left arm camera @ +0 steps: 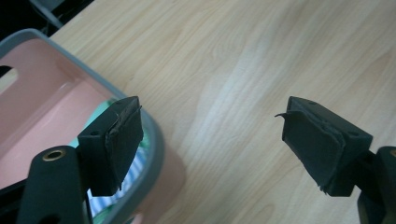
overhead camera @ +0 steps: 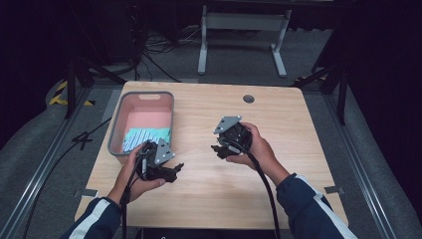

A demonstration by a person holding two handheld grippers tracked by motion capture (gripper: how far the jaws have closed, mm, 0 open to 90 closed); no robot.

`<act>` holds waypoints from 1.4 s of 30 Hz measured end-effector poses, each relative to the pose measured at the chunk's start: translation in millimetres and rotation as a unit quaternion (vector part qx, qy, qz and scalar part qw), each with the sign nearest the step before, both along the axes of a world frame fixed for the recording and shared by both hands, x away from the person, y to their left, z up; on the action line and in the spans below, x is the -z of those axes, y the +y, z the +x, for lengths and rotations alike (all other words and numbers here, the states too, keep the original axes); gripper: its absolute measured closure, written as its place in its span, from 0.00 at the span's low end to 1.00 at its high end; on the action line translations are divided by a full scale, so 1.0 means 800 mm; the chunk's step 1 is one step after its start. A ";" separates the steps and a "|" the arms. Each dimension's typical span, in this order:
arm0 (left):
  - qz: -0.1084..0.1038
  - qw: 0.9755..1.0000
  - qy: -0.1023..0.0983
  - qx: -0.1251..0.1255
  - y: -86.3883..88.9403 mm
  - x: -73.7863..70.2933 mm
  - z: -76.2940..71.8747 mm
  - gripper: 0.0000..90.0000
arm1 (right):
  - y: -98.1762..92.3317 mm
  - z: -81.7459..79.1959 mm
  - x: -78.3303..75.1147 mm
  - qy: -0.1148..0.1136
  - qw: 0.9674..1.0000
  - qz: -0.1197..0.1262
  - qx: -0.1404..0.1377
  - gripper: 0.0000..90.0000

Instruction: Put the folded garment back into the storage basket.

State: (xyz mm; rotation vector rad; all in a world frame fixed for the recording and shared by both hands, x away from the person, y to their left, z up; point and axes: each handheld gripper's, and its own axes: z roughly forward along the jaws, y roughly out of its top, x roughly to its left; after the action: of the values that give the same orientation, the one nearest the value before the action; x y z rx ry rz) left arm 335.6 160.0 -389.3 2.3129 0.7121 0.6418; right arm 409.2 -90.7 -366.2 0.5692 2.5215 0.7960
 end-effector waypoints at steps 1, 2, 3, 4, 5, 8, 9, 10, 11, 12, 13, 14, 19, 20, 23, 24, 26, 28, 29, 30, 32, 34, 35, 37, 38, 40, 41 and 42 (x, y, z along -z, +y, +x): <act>-0.004 1.000 0.001 0.005 -0.002 0.002 -0.001 0.23 | -0.002 -0.001 0.001 0.001 1.000 -0.004 0.000 0.35; -0.001 1.000 0.001 0.008 -0.003 0.003 -0.002 0.23 | -0.007 -0.004 0.003 0.001 1.000 -0.006 0.001 0.35; -0.007 1.000 -0.002 0.009 -0.005 0.006 -0.003 0.23 | -0.009 -0.005 0.004 0.000 1.000 -0.009 0.004 0.35; -0.004 1.000 0.000 0.016 -0.006 0.008 -0.004 0.23 | -0.013 -0.007 0.006 -0.001 1.000 -0.010 0.005 0.35; -0.004 1.000 0.001 0.019 -0.008 0.010 -0.004 0.23 | -0.018 -0.009 0.008 -0.003 1.000 -0.015 0.005 0.35; 0.006 1.000 0.008 0.028 -0.014 0.020 -0.006 0.23 | -0.031 -0.014 0.014 -0.001 1.000 -0.018 0.013 0.34; 0.012 0.999 0.011 0.032 -0.015 0.022 -0.006 0.22 | -0.036 -0.015 0.016 0.000 1.000 -0.016 0.016 0.34; 0.014 0.999 0.013 0.034 -0.017 0.027 -0.006 0.22 | -0.044 -0.018 0.019 0.000 1.000 -0.018 0.022 0.34; 0.016 0.999 0.019 0.035 -0.018 0.031 -0.006 0.22 | -0.048 -0.018 0.021 0.002 1.000 -0.018 0.023 0.34; 0.016 0.999 0.019 0.035 -0.018 0.031 -0.006 0.22 | -0.048 -0.018 0.021 0.002 1.000 -0.018 0.023 0.34; 0.021 0.999 0.021 0.038 -0.019 0.033 -0.006 0.22 | -0.054 -0.020 0.023 0.001 0.999 -0.020 0.029 0.35; 0.026 0.999 0.025 0.040 -0.020 0.037 -0.006 0.21 | -0.058 -0.021 0.026 0.003 0.999 -0.019 0.030 0.35; 0.030 0.998 0.034 0.046 -0.020 0.049 -0.007 0.21 | -0.080 -0.029 0.038 0.007 0.999 -0.022 0.040 0.34; 0.027 0.998 0.037 0.048 -0.019 0.052 -0.007 0.20 | -0.089 -0.032 0.044 0.008 0.999 -0.022 0.047 0.34; 0.022 0.997 0.045 0.051 -0.020 0.059 -0.008 0.21 | -0.101 -0.037 0.053 0.005 0.998 -0.020 0.053 0.32; 0.022 0.997 0.045 0.051 -0.020 0.059 -0.008 0.20 | -0.101 -0.037 0.053 0.005 0.998 -0.020 0.053 0.32; 0.024 0.997 0.050 0.061 -0.021 0.069 -0.009 0.20 | -0.116 -0.043 0.068 0.014 0.998 -0.020 0.053 0.31; 0.029 0.996 0.054 0.064 -0.022 0.074 -0.010 0.20 | -0.124 -0.046 0.074 0.018 0.998 -0.020 0.054 0.31; 0.030 0.996 0.055 0.065 -0.023 0.077 -0.010 0.20 | -0.129 -0.049 0.077 0.017 0.998 -0.018 0.057 0.31; 0.031 0.996 0.055 0.068 -0.023 0.079 -0.011 0.20 | -0.133 -0.050 0.080 0.015 0.998 -0.016 0.059 0.31; 0.031 0.995 0.059 0.071 -0.024 0.081 -0.012 0.20 | -0.138 -0.052 0.082 0.019 0.998 -0.013 0.066 0.31; 0.028 0.995 0.059 0.075 -0.025 0.085 -0.014 0.20 | -0.154 -0.059 0.089 0.020 0.997 -0.002 0.074 0.31; 0.026 0.995 0.062 0.075 -0.025 0.086 -0.014 0.20 | -0.159 -0.061 0.092 0.021 0.997 0.002 0.075 0.30; 0.027 0.995 0.065 0.076 -0.025 0.088 -0.015 0.20 | -0.164 -0.063 0.094 0.023 0.997 0.005 0.077 0.30; 0.027 0.994 0.065 0.079 -0.025 0.090 -0.015 0.20 | -0.169 -0.065 0.097 0.024 0.997 0.007 0.078 0.30; 0.027 0.994 0.070 0.080 -0.025 0.094 -0.017 0.19 | -0.180 -0.070 0.102 0.028 0.996 0.013 0.082 0.30; 0.029 0.994 0.072 0.082 -0.025 0.095 -0.017 0.19 | -0.185 -0.072 0.104 0.032 0.996 0.017 0.085 0.29; 0.027 0.994 0.072 0.080 -0.025 0.097 -0.018 0.19 | -0.190 -0.073 0.106 0.032 0.996 0.021 0.086 0.29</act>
State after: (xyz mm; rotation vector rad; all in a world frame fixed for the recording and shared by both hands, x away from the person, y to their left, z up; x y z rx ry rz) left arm 321.5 140.4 -466.7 2.4556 0.5712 0.4288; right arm 350.4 -242.3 -451.3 0.8260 2.4757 0.7787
